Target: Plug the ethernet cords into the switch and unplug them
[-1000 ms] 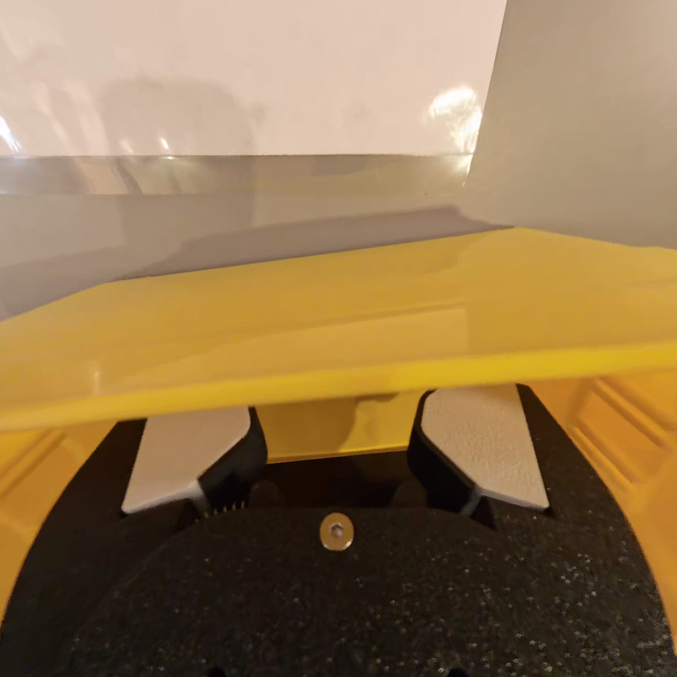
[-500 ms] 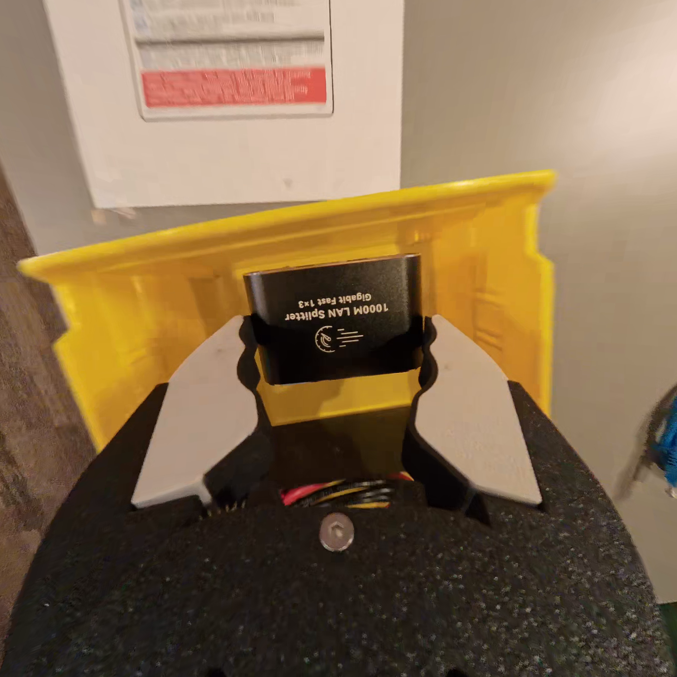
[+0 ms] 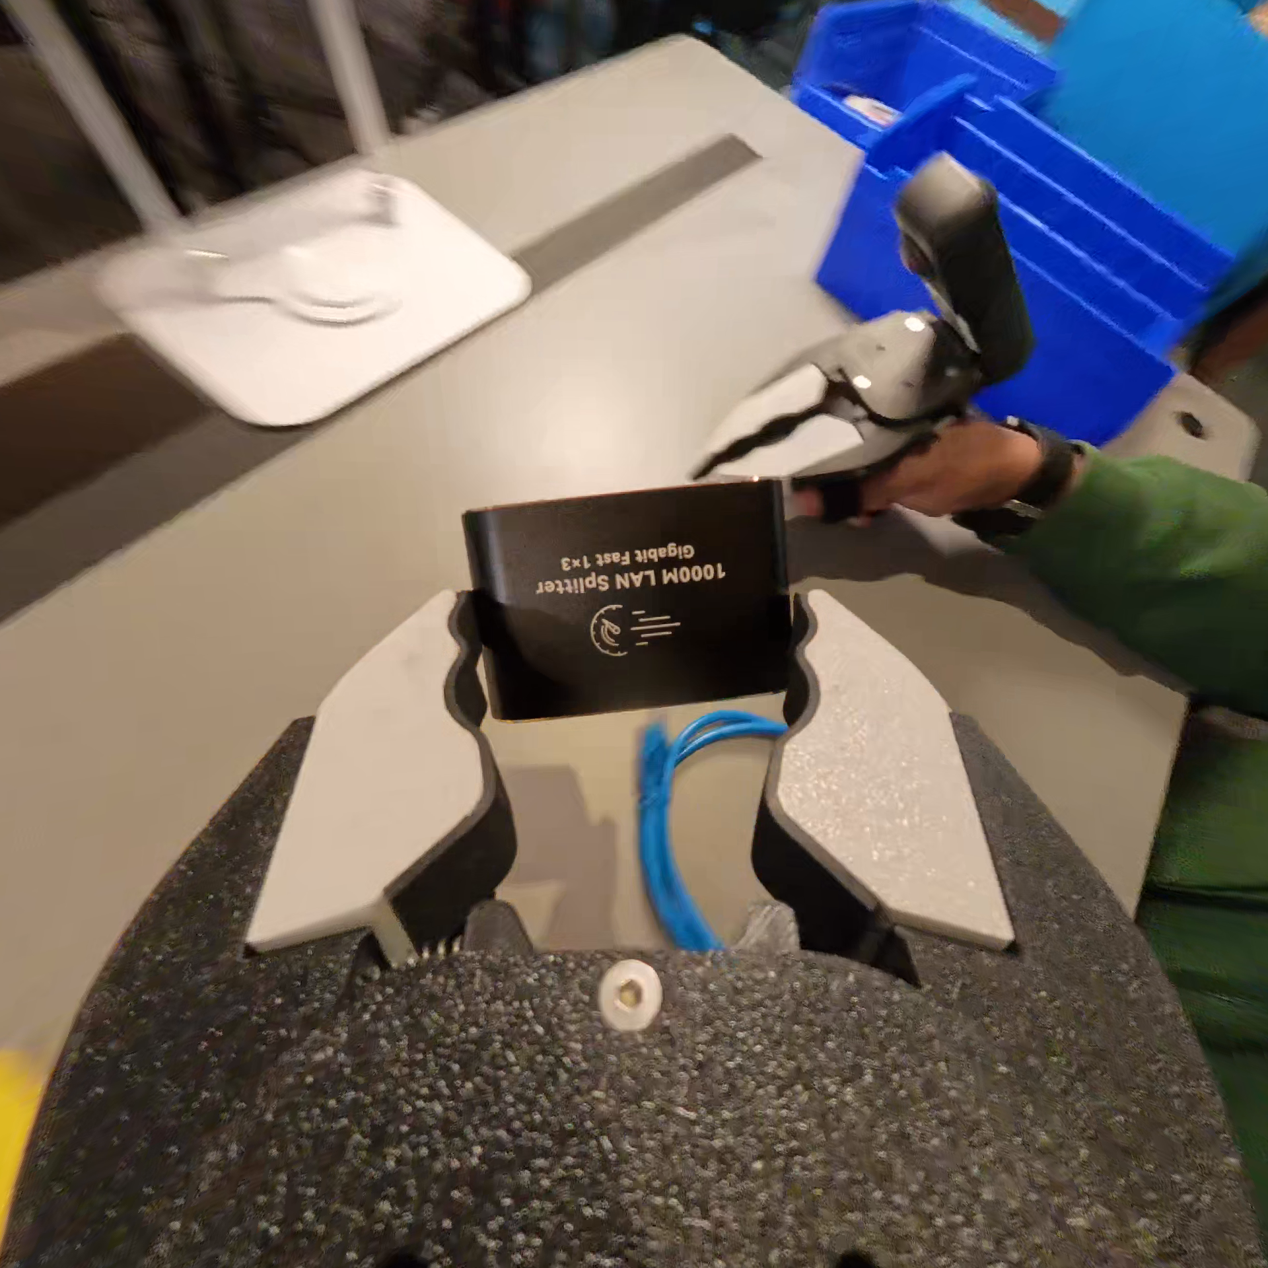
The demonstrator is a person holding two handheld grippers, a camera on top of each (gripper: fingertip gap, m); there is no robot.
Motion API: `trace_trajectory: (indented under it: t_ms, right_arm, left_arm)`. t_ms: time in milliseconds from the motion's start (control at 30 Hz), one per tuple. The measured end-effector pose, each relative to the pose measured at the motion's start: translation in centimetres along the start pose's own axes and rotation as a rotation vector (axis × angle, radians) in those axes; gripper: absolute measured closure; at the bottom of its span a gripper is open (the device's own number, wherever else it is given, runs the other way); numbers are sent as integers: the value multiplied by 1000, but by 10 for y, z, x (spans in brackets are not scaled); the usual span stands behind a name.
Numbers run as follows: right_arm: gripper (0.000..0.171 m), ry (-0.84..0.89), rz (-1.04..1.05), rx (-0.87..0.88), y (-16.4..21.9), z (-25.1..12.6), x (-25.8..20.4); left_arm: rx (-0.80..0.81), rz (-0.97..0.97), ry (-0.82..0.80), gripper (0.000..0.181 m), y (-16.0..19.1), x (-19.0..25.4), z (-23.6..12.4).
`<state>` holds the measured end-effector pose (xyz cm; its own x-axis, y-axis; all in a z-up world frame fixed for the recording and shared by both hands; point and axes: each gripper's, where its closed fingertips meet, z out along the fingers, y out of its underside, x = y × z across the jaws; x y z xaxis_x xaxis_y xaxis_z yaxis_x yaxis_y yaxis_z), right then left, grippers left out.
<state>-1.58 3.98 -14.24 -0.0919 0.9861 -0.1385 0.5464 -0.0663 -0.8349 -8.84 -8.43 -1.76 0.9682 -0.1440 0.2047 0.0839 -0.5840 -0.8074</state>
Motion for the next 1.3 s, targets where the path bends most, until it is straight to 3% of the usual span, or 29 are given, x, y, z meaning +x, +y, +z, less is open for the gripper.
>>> trace_trajectory:
  t_ms: [100, 200, 300, 367, 500, 700, 867, 1033, 1300]
  right_arm:
    - [164, -39, 96, 100, -9, -14, 6]
    - [163, -66, 155, 164, -13, -24, 13]
    - [163, -79, 160, 179, -15, -26, 12]
    - [162, -79, 131, 174, -16, -24, 11]
    - [160, -83, 73, 170, -18, -20, 7]
    - [152, -133, 29, 182, -20, -22, -1]
    - [140, -204, -56, 156, -16, -22, -19]
    - [130, -340, -164, 80, -2, -25, -46]
    - [98, -554, -255, -4, 18, -52, -79]
  left_arm:
    - [-91, -2, 155, 94, 22, 34, 76]
    - [-246, 37, 191, 94, 55, 45, 132]
    - [-352, 104, 181, 96, 77, 48, 158]
    - [-340, 141, 195, 106, 78, 52, 164]
    - [-237, 124, 238, 112, 61, 54, 156]
    - [-116, 159, 184, 113, 56, 24, 110]
    - [-234, 141, 232, 115, 101, 9, 81]
    - [-363, 150, 304, 124, 134, 13, 76]
    - [-362, 113, 378, 162, 139, 21, 85]
